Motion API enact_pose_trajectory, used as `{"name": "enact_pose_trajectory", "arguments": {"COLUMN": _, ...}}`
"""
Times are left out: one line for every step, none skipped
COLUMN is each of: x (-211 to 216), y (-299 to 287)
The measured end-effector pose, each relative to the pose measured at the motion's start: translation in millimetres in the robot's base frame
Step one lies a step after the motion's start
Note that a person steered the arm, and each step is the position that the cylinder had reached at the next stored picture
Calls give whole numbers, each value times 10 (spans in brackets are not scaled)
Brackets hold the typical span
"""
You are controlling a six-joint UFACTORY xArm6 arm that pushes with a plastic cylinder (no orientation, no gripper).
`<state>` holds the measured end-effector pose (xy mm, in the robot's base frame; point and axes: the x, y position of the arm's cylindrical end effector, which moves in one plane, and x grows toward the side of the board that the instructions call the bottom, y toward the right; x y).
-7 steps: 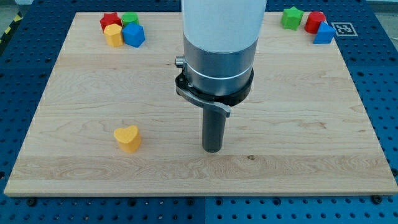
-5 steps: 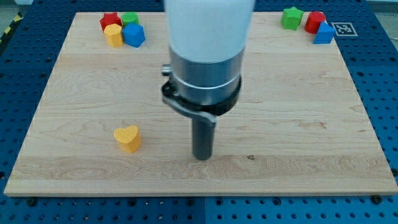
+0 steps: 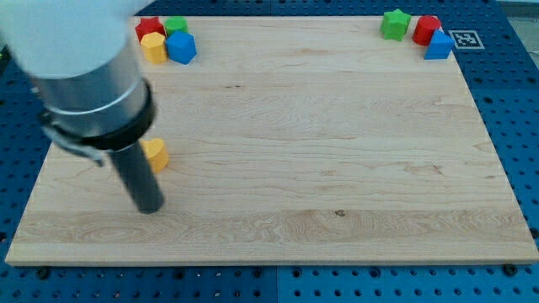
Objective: Place the yellow heart below the green star
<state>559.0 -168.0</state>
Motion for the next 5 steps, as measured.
{"name": "enact_pose_trajectory", "arguments": {"x": -483, "y": -507}}
{"name": "enact_pose_trajectory", "arguments": {"x": -577, "y": -320}}
{"name": "enact_pose_trajectory", "arguments": {"x": -578, "y": -204}}
{"name": "enact_pose_trajectory", "arguments": {"x": -578, "y": -204}}
{"name": "enact_pose_trajectory", "arguments": {"x": -577, "y": -92}}
